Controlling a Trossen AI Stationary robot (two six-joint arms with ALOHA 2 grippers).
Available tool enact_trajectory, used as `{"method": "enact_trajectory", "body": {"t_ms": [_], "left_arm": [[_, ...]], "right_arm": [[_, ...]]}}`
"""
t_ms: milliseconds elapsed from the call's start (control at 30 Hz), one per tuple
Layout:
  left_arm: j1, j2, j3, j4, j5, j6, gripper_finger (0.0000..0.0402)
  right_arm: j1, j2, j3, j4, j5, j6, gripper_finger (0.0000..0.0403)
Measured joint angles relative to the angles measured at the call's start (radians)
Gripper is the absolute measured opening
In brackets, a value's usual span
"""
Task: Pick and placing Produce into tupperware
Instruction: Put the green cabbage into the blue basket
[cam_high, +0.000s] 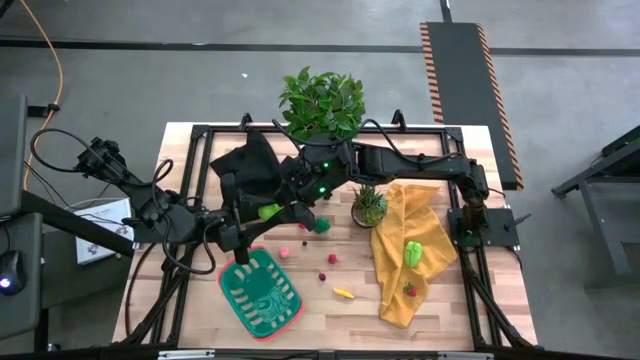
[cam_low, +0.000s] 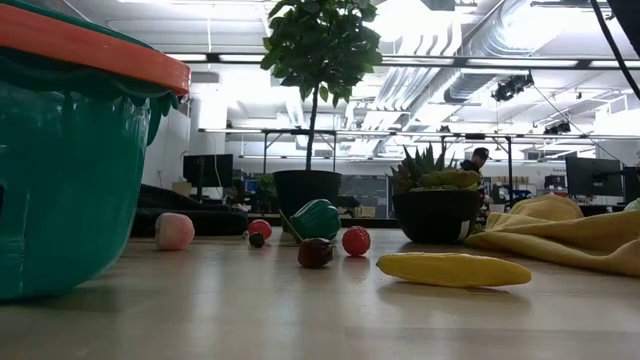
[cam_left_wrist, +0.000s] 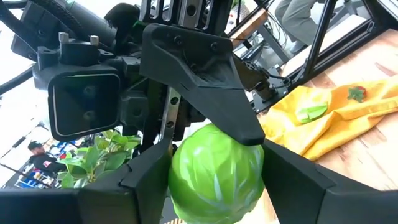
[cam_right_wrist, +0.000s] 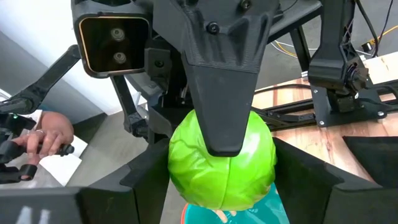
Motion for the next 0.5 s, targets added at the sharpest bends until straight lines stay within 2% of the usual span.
{"method": "enact_trajectory", "body": {"t_ms": [233,500], "left_arm": [[0.0,0.0,0.0,-0.001,-0.002,0.003,0.0198],[0.0,0.0,0.0,-0.001,-0.002,0.002,0.0216]], "right_arm": [[0.001,0.0,0.0,0.003,0.0,0.004,0.0232],[0.001,0.0,0.0,0.007,0.0,0.003,0.0232]]}}
